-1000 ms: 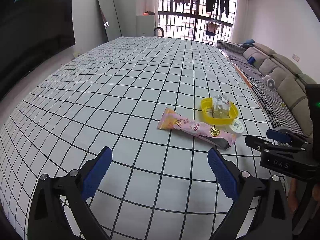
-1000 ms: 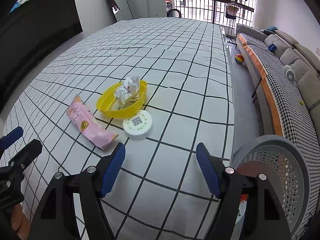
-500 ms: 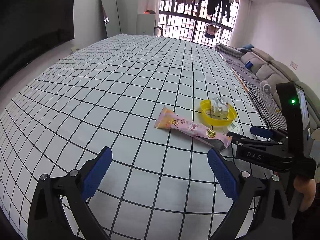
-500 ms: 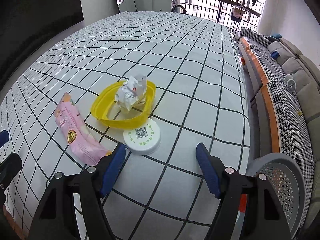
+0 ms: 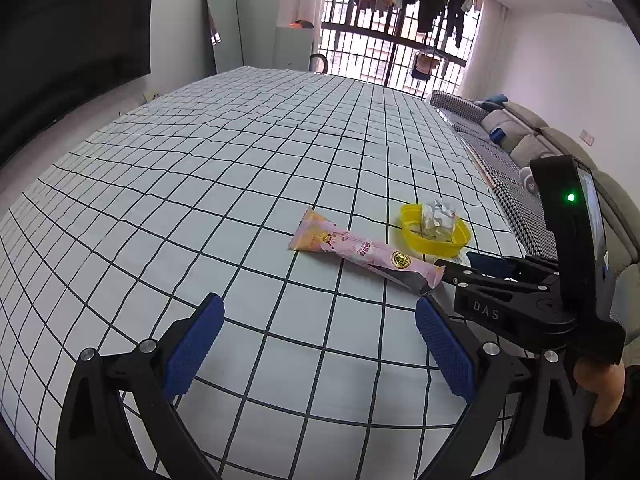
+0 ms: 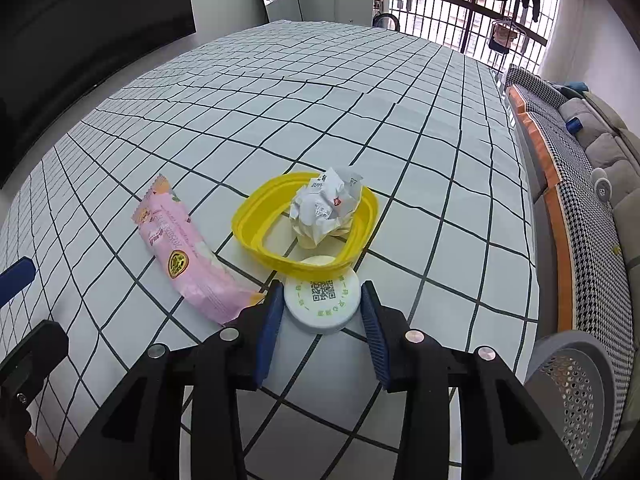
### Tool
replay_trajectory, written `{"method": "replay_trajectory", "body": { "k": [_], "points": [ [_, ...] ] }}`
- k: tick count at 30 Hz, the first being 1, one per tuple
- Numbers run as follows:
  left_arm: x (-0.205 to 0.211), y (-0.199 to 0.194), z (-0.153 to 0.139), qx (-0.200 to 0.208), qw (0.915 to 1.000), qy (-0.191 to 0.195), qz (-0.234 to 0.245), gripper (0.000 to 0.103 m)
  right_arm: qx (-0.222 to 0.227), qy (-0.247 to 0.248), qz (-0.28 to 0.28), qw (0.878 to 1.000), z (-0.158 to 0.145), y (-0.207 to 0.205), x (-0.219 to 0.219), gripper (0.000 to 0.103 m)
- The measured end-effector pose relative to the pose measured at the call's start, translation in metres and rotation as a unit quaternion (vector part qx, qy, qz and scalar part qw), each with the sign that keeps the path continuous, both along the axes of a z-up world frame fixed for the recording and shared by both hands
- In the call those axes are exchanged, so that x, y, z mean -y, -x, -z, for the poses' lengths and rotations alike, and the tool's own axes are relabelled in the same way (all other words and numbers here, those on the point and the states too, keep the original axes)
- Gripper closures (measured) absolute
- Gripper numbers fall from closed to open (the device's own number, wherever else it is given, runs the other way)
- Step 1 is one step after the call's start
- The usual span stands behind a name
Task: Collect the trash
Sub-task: 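Grasp the white round QR-code lid with the right gripper, then lift the lid toward the basket with the right gripper while the left gripper grasps the pink snack packet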
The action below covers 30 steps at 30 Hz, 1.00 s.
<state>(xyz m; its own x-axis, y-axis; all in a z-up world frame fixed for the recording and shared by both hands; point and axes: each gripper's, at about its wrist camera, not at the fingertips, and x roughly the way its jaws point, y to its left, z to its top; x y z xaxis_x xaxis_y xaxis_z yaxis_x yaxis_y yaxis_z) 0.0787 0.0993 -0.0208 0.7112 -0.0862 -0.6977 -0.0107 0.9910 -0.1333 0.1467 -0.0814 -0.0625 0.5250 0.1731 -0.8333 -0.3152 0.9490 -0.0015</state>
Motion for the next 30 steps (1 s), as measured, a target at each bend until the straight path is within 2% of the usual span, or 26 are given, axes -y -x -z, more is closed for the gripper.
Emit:
{"method": "replay_trajectory", "body": {
  "k": [7, 16, 24, 30],
  "points": [
    [-0.004, -0.002, -0.001, -0.001, 0.9999, 0.008, -0.011, 0.008, -0.009, -0.016, -0.011, 1.000, -0.003, 0.032, -0.004, 0.065],
    [0.002, 0.006, -0.006, 0.010, 0.9998, -0.004, -0.018, 0.008, -0.017, -0.042, -0.027, 0.999, -0.004, 0.082, -0.011, 0.065],
    [0.009, 0.011, -0.010, 0.005, 0.9995, -0.023, -0.018, 0.008, -0.020, -0.079, 0.005, 0.997, -0.006, 0.107, 0.013, 0.065],
    [0.016, 0.014, -0.008, -0.007, 0.9993, -0.034, -0.011, 0.008, 0.005, -0.085, 0.045, 0.995, -0.019, 0.129, 0.048, 0.065]
  ]
}}
